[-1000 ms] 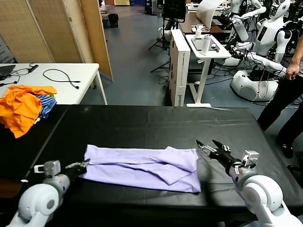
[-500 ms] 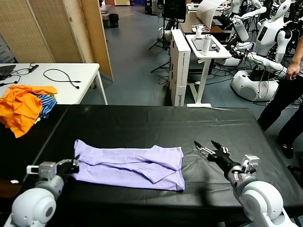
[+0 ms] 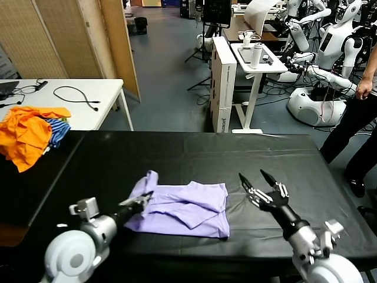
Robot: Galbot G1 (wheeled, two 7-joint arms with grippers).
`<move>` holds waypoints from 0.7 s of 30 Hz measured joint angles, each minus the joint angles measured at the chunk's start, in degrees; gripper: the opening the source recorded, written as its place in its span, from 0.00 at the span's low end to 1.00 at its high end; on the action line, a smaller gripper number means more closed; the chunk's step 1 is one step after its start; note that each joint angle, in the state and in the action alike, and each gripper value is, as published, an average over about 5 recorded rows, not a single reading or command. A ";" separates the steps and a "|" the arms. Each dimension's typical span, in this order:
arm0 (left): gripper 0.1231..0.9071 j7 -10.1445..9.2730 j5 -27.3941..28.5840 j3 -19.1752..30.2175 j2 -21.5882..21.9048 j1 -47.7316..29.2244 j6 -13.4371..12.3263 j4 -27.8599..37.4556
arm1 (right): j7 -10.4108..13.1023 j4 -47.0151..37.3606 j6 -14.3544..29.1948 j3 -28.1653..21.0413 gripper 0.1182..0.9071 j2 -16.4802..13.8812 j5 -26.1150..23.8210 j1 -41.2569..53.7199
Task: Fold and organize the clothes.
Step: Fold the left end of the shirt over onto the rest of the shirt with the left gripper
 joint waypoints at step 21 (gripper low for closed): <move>0.08 3.07 -0.50 13.83 -5.55 -8.56 0.01 4.99 | 0.21 2.22 2.08 -1.48 1.00 1.17 -2.20 -3.04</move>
